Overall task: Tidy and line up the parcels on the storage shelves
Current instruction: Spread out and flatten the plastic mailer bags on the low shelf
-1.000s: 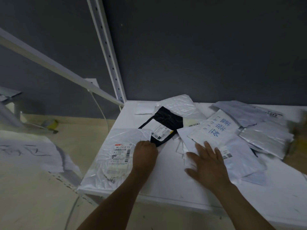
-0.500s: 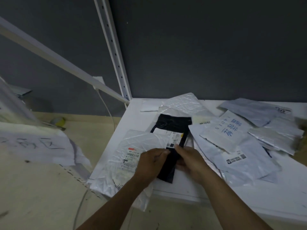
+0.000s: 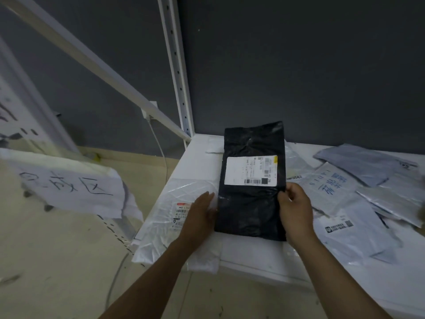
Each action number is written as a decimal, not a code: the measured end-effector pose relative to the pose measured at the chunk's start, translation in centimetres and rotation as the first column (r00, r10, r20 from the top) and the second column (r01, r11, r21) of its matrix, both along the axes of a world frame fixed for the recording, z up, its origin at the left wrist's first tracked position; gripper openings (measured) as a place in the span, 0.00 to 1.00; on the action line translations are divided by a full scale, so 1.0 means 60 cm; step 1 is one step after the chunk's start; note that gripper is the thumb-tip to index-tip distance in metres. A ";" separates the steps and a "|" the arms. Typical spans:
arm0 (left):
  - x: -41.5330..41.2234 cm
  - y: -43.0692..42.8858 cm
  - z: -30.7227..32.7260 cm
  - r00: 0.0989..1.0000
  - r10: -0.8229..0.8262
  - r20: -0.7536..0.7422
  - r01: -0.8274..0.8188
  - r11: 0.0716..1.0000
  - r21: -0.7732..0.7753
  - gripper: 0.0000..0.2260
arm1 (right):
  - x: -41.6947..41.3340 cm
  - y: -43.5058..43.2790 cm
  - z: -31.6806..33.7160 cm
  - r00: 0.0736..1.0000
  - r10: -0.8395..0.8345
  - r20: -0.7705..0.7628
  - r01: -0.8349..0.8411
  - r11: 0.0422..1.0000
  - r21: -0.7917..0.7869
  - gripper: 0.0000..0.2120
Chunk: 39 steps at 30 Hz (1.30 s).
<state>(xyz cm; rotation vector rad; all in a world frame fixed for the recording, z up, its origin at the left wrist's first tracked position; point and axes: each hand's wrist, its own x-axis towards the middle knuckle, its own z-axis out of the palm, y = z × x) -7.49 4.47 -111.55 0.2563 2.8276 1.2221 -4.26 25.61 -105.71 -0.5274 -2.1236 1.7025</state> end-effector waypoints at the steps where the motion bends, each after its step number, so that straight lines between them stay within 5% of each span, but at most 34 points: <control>1: 0.002 -0.001 0.004 0.999 0.052 -0.014 -0.051 0.998 0.045 0.24 | 0.001 -0.001 -0.004 0.999 0.000 0.046 0.002 0.999 -0.044 0.09; 5: 0.008 -0.034 0.010 0.972 0.235 -0.023 -0.235 0.952 -0.198 0.19 | 0.003 -0.025 -0.047 0.964 0.115 0.239 -0.126 0.992 0.031 0.11; 7: 0.020 -0.050 0.016 0.945 0.325 -0.027 -0.326 0.940 -0.098 0.19 | 0.006 -0.050 -0.067 0.950 0.170 0.263 -0.189 0.981 0.046 0.09; 10: 0.028 -0.067 0.018 0.960 0.228 -0.163 -0.217 0.972 0.086 0.17 | 0.012 -0.091 -0.079 0.917 0.309 0.251 -0.316 0.949 -0.014 0.14; 12: 0.019 -0.079 0.012 0.974 0.136 -0.179 -0.139 0.990 -0.009 0.20 | 0.012 -0.111 -0.084 0.881 0.385 0.276 -0.425 0.899 0.101 0.18; 16: 0.017 -0.081 0.001 0.999 -0.022 -0.041 -0.003 0.857 -0.515 0.29 | 0.001 -0.115 -0.085 0.874 0.351 0.336 -0.482 0.720 0.500 0.13; 19: 0.019 -0.082 -0.005 0.994 -0.086 0.072 0.112 0.804 -0.585 0.42 | -0.012 -0.087 -0.082 0.923 0.275 0.270 -0.380 0.535 0.754 0.11; 21: 0.010 -0.086 -0.011 0.995 -0.061 0.076 0.094 0.796 -0.597 0.45 | -0.032 -0.064 -0.091 0.936 0.243 0.256 -0.336 0.391 0.857 0.20; 25: 0.000 -0.082 -0.019 0.998 -0.043 0.051 0.065 0.803 -0.593 0.55 | -0.066 -0.043 -0.093 0.804 0.299 0.514 -0.581 0.216 0.784 0.29; 31: -0.001 -0.076 -0.021 0.999 -0.020 0.039 0.039 0.808 -0.588 0.56 | -0.051 -0.024 -0.076 0.710 0.313 0.630 -0.682 0.086 0.726 0.38; 36: 0.010 -0.067 -0.021 0.999 -0.033 0.038 0.048 0.822 -0.568 0.56 | -0.035 -0.032 -0.073 0.848 0.368 0.382 -0.416 0.015 0.909 0.10; 39: 0.014 -0.061 -0.015 0.999 -0.028 0.037 0.044 0.826 -0.561 0.57 | -0.027 -0.016 -0.061 0.900 0.377 0.222 -0.303 0.174 0.937 0.13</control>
